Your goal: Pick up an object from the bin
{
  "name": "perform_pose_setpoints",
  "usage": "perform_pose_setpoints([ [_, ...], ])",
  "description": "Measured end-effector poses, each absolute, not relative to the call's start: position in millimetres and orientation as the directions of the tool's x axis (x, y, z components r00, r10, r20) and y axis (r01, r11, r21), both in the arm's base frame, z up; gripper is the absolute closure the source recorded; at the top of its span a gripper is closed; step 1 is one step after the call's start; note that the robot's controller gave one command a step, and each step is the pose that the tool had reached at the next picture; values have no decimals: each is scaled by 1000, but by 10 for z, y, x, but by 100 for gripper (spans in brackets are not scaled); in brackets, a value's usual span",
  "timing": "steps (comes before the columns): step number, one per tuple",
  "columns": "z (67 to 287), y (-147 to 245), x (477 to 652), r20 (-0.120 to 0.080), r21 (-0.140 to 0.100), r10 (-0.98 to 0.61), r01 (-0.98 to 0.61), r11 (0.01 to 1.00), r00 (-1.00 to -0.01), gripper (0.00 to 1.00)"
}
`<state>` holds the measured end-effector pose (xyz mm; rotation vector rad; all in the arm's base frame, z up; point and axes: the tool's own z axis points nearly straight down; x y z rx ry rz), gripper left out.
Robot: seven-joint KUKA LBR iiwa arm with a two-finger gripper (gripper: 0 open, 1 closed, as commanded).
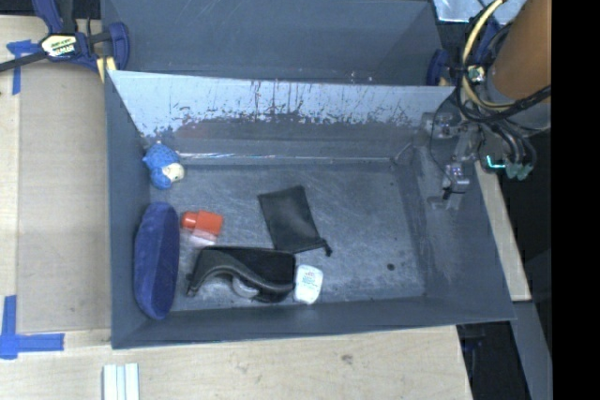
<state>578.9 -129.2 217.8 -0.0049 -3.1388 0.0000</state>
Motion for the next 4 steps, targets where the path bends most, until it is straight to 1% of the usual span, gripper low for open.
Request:
perform_pose_setpoints([
  [1, 1700, -818, 5125, 7, 3, -36, -36, 999, -999, 0],
  [2, 1148, 334, 5179, 1, 4, -196, -196, 981, -981, 0],
  [3, 695, 412, 5756, -4, -1, -477, -477, 879, -879, 0],
  [4, 713, 411, 5765, -6, -2, -476, -476, 879, -879, 100],
])
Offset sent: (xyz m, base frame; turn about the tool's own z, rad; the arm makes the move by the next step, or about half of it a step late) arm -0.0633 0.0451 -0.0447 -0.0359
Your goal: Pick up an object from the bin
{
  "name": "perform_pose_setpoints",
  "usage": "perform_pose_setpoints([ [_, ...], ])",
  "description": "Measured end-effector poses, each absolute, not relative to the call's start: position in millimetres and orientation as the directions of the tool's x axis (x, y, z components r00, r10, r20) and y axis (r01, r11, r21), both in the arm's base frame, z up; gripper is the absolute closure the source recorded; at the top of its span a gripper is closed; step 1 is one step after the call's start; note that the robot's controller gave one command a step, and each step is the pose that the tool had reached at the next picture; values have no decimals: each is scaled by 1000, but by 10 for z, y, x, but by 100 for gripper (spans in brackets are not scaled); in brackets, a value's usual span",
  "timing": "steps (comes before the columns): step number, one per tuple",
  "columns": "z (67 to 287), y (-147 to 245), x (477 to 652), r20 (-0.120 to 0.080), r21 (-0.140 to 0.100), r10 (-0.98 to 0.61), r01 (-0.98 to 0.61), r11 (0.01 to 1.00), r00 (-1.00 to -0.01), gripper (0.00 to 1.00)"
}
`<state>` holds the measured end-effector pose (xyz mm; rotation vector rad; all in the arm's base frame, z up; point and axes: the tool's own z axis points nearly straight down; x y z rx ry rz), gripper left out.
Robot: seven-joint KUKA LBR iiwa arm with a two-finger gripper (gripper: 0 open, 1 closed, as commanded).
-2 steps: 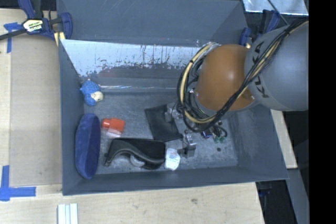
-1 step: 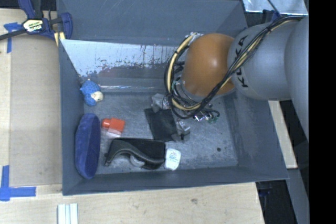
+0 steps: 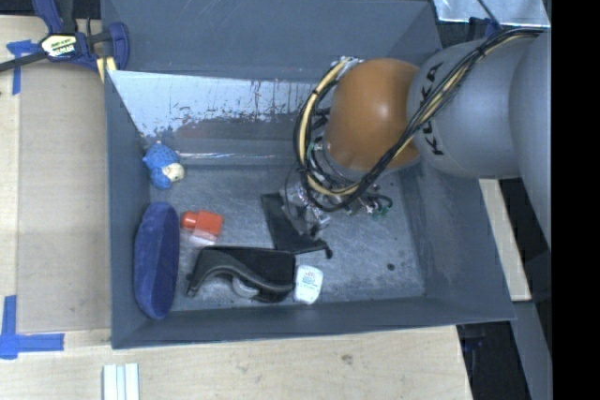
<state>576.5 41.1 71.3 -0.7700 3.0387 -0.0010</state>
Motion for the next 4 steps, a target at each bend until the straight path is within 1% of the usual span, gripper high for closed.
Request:
perform_pose_setpoints([
  [1, 707, 411, 5759, -5, -2, -477, -477, 879, -879, 0],
  [2, 713, 413, 5765, -7, -2, -477, -477, 879, -879, 100],
  [3, 706, 412, 5759, -5, -2, -478, -478, 879, -879, 0],
  [4, 713, 415, 5765, -7, -2, -478, -478, 878, -878, 100],
])
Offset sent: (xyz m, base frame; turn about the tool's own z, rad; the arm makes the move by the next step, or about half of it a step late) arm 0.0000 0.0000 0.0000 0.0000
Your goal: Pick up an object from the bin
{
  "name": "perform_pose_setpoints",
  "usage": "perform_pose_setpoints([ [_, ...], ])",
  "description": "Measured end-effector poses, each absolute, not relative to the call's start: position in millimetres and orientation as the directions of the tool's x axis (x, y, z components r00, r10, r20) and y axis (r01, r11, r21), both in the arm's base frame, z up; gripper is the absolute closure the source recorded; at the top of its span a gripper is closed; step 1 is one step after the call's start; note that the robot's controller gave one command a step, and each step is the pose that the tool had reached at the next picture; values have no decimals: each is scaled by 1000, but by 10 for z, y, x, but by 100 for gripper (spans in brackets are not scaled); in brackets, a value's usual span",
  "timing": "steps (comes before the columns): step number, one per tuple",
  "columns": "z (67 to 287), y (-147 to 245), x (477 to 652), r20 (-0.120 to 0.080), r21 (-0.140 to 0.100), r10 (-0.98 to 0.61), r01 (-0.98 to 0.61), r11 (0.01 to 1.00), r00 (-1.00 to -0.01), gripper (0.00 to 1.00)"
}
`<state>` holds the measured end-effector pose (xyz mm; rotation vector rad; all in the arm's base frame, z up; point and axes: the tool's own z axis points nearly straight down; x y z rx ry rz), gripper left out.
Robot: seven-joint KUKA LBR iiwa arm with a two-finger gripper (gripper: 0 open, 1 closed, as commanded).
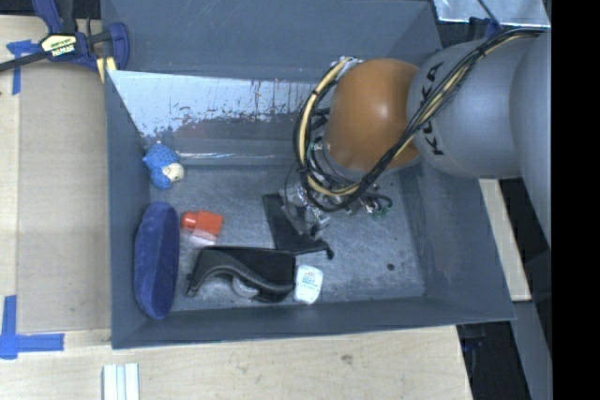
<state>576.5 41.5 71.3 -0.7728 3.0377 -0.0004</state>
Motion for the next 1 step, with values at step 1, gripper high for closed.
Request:
perform_pose_setpoints([
  [1, 1794, 371, 5535, -11, -5, -478, -478, 878, -878, 100],
])
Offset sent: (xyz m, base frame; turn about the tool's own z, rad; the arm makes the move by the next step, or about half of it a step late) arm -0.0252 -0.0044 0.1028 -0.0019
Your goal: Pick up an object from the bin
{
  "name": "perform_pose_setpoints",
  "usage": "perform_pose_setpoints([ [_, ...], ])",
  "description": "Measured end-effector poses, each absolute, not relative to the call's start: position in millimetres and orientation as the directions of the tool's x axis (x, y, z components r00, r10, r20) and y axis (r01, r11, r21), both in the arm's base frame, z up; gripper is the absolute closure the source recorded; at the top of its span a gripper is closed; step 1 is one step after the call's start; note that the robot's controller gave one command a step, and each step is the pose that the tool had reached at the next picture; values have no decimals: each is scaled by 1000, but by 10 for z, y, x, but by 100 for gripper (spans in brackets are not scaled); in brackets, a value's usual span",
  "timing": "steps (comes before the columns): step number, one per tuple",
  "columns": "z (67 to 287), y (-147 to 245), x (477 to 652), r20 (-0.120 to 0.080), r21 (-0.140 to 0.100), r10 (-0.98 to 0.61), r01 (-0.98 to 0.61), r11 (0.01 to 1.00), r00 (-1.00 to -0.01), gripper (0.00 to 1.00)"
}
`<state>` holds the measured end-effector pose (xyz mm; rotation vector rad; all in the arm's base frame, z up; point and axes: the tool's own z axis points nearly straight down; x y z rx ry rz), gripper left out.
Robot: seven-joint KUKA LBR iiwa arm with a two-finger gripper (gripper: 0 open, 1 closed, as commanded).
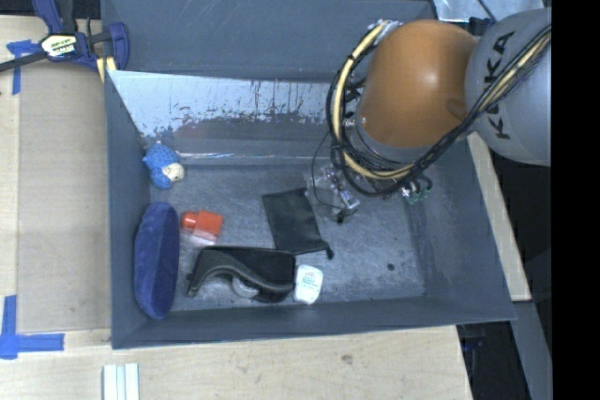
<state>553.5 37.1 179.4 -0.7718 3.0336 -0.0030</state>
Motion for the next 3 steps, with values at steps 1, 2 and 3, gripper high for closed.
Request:
perform_pose_setpoints([
  [1, 1745, 370, 5522, -3, -1, -478, -478, 878, -878, 0],
  [2, 660, 367, 5710, 1, 2, -552, -552, 834, -834, 0],
  [3, 711, 367, 5730, -5, -2, -552, -552, 834, -834, 100],
])
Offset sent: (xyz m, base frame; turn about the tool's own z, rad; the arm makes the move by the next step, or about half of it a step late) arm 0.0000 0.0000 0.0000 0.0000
